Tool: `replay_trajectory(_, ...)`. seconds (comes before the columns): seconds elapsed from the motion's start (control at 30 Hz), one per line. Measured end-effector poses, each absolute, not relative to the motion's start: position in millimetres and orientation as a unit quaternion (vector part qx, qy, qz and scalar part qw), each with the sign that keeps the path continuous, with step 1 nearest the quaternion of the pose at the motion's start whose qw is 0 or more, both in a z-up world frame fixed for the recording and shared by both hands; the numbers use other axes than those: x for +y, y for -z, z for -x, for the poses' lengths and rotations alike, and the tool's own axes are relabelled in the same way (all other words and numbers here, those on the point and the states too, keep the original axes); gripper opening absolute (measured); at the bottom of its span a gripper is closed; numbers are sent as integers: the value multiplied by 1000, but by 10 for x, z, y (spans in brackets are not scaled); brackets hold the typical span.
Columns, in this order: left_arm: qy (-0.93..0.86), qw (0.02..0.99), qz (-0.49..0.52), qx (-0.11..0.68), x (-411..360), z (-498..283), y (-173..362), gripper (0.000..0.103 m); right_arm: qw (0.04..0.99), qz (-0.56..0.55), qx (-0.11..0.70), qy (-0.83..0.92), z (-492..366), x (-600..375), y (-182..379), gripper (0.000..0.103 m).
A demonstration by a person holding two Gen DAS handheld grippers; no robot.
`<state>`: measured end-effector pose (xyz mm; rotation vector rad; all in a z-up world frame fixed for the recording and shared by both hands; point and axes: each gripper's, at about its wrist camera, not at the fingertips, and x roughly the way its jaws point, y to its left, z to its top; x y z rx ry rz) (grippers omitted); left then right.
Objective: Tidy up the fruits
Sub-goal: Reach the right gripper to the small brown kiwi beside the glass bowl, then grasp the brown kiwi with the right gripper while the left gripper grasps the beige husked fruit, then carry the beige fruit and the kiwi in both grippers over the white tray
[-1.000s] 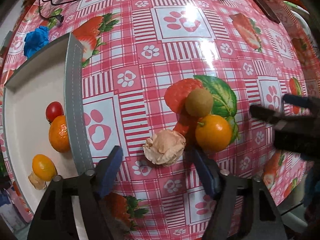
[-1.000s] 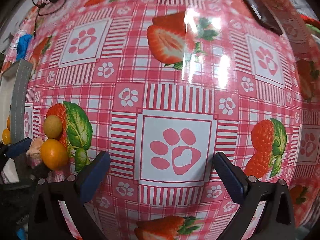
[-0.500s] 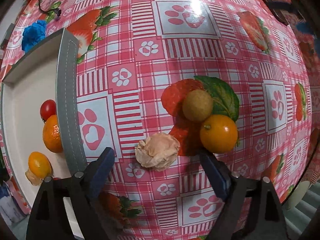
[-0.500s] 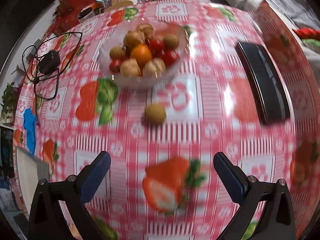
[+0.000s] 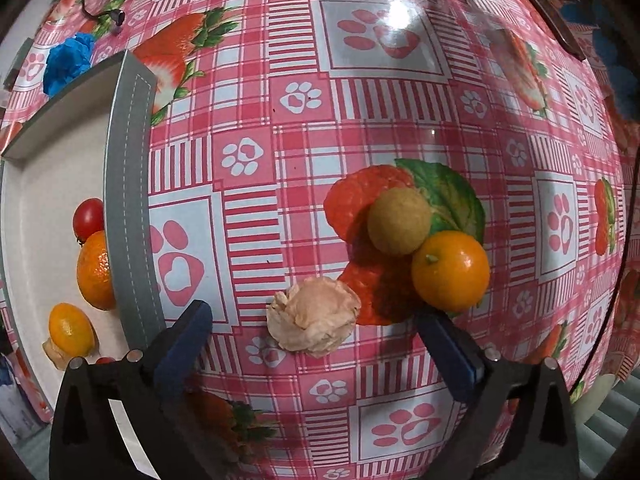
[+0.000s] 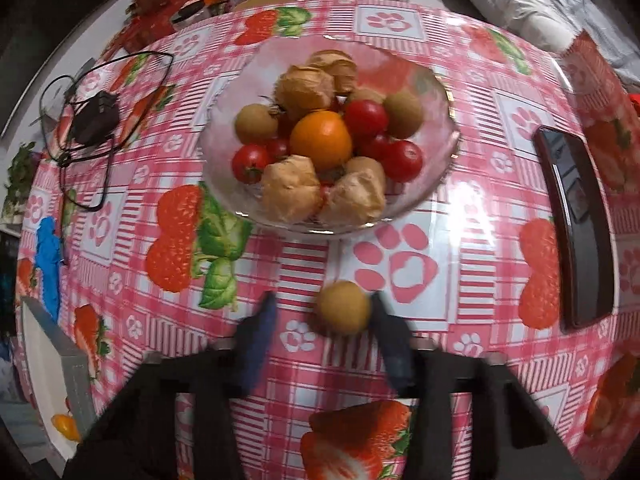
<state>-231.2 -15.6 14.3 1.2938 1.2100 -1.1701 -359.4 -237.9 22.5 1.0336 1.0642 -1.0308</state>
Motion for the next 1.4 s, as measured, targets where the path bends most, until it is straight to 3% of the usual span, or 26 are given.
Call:
replay_trajectory(0.13,480,494,-530,495,-148,2256,-190,97,619,-462,455,443,3580,-2362,-214,27)
replay_trajectory(0.23,484,503,-522,491,-138,2176,-286,84,621,-476,441,440,3667,-2254,-270,27)
replay_trajectory(0.33,489,510,-511,489,-129,2073,-400,63,627,-484,431,432,3741,-2086,-359,27)
replay_trajectory(0.4,497,511,-504,488,-133,2022,-455,39,629,-491,426,426,3786,-1951,-407,27)
replay_trajectory(0.47,504,503,-499,493,-136,1969,-484,31,628,-500,422,422,3826,-1767,-447,27)
replay_trajectory(0.9,531,483,-480,505,188,1860,-735,30,594,-557,416,403,4008,-835,-453,27)
replay_trajectory(1.4,531,511,-438,515,545,1354,-1248,30,594,-564,420,390,3800,-458,-549,27)
